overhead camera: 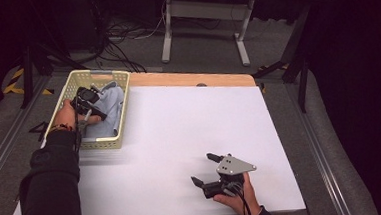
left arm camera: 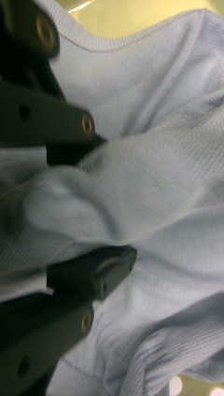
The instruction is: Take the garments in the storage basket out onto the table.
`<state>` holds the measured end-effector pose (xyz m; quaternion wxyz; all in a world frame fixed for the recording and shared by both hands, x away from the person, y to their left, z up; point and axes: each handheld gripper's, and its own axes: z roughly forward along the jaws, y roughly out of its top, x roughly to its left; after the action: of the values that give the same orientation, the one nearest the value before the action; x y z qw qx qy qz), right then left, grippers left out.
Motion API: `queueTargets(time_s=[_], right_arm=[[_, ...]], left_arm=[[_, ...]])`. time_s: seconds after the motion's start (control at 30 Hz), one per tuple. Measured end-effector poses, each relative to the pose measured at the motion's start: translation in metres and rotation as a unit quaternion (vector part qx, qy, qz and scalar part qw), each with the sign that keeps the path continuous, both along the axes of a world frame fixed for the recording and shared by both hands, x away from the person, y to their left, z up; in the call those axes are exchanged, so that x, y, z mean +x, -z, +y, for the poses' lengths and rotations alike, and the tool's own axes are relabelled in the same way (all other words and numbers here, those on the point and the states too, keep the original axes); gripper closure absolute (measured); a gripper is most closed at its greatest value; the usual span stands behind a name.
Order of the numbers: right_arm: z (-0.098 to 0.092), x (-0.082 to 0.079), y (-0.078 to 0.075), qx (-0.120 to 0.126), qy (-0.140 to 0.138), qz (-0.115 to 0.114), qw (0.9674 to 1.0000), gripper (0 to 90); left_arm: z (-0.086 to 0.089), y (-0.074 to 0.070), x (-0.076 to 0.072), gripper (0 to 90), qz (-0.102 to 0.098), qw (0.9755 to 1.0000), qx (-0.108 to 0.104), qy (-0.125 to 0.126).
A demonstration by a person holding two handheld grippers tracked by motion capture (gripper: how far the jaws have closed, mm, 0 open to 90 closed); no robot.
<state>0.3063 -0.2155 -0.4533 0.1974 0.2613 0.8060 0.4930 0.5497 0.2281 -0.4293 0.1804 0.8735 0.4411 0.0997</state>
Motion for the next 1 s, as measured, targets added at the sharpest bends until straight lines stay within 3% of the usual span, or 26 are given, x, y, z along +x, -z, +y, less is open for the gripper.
queueTargets(time_s=[0.1,0.2,0.27,0.37,0.4,0.47,0.67,0.77,0.9,0.93,1.0], right_arm=[[0.001,-0.001,0.001,-0.004,-0.002,-0.002,1.0,11.5],[0.002,-0.001,0.001,-0.009,-0.002,-0.005,0.9999,12.0],[0.001,-0.001,0.0,-0.008,-0.002,-0.006,0.9999,12.3],[-0.001,-0.001,-0.002,-0.004,0.002,-0.011,0.9999,12.3],[-0.002,-0.001,-0.003,-0.003,0.003,-0.013,0.9999,12.2],[-0.005,-0.002,-0.005,-0.001,0.007,-0.017,0.9998,12.2],[-0.009,-0.003,-0.008,0.004,0.016,-0.026,0.9995,12.2],[-0.01,-0.003,-0.009,0.005,0.019,-0.027,0.9994,12.2],[-0.011,-0.004,-0.01,0.006,0.021,-0.031,0.9993,12.2],[-0.012,-0.004,-0.011,0.007,0.023,-0.032,0.9992,12.3],[-0.013,-0.003,-0.011,0.01,0.025,-0.033,0.9991,12.2]], left_arm=[[-0.001,-0.001,-0.001,67.0,-0.005,1.0,0.005,0.001],[-0.004,-0.004,-0.005,69.3,-0.026,0.9994,0.024,0.003],[-0.004,-0.009,-0.008,70.5,-0.053,0.9982,0.028,-0.002],[0.0,-0.019,-0.013,71.3,-0.084,0.9963,0.015,-0.008],[0.002,-0.025,-0.016,71.4,-0.106,0.9943,0.009,-0.016],[0.005,-0.034,-0.021,71.6,-0.13,0.9912,0.005,-0.02],[0.018,-0.058,-0.039,71.8,-0.2,0.9769,-0.065,-0.04],[0.019,-0.065,-0.046,71.8,-0.221,0.971,-0.076,-0.05],[0.025,-0.077,-0.059,72.1,-0.254,0.9541,-0.14,-0.072],[0.026,-0.079,-0.061,72.2,-0.257,0.9514,-0.152,-0.076],[0.027,-0.088,-0.067,72.3,-0.272,0.9435,-0.173,-0.077]])
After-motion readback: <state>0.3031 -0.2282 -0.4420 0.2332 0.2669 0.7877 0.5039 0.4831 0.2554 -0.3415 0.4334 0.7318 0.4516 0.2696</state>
